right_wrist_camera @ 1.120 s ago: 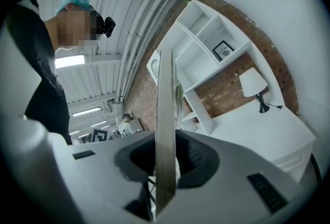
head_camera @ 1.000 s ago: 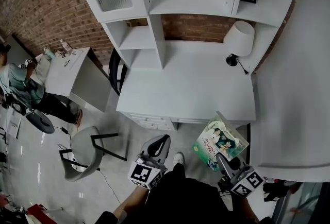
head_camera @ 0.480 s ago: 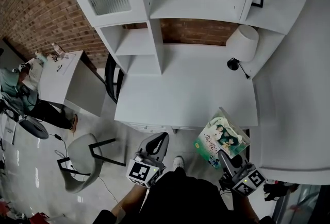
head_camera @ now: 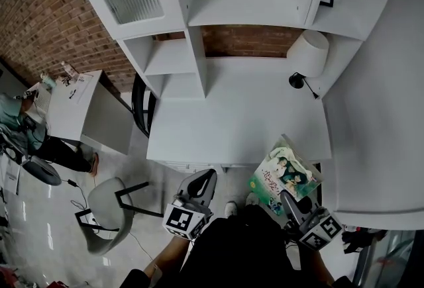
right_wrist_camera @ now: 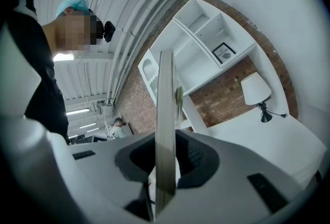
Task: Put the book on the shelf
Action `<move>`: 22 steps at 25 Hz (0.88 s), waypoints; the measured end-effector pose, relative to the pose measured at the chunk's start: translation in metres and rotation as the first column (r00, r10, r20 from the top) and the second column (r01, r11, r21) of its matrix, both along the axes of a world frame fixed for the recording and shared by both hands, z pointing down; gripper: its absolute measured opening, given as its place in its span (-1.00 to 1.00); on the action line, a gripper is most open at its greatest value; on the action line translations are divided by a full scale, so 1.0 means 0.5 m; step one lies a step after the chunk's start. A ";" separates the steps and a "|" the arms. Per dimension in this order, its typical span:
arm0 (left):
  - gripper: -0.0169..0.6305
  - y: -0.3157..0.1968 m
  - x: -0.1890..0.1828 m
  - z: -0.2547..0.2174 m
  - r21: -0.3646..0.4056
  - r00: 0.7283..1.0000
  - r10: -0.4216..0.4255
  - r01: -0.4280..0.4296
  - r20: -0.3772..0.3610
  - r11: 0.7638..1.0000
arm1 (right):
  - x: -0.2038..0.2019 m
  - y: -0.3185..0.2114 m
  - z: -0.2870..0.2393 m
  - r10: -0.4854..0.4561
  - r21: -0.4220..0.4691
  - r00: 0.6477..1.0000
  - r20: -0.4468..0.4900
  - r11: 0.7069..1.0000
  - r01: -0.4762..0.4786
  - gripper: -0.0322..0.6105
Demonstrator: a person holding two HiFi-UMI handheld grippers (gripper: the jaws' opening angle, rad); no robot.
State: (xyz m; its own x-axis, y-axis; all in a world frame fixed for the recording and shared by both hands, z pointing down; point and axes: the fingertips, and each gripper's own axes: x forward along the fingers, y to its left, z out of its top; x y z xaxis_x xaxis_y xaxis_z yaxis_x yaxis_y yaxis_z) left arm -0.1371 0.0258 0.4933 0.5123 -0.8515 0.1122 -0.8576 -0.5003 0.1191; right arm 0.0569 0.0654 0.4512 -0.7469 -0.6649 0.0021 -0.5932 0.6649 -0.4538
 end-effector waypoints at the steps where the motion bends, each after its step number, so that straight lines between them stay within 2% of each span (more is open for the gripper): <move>1: -0.89 -0.002 0.000 0.000 0.005 1.000 0.001 -0.001 0.004 1.000 | 0.000 -0.002 -0.001 0.001 0.001 1.000 0.005 1.000 -0.001 -0.66; 12: -0.89 -0.059 0.006 -0.021 0.033 1.000 -0.015 0.014 0.018 0.999 | 0.018 -0.078 0.002 0.026 0.011 1.000 0.013 1.000 -0.026 -0.66; 22: -0.89 -0.140 0.044 -0.006 0.001 1.000 -0.010 0.010 0.019 1.000 | 0.044 -0.166 0.011 0.013 0.000 1.000 0.014 1.000 -0.013 -0.66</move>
State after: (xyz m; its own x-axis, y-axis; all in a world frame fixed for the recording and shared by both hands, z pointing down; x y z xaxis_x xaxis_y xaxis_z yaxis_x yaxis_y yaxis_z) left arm -0.1152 -0.0443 0.4902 0.5016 -0.8566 0.1207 -0.8646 -0.4919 0.1022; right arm 0.0787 -0.0174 0.4569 -0.7379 -0.6748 -0.0085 -0.5956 0.6572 -0.4619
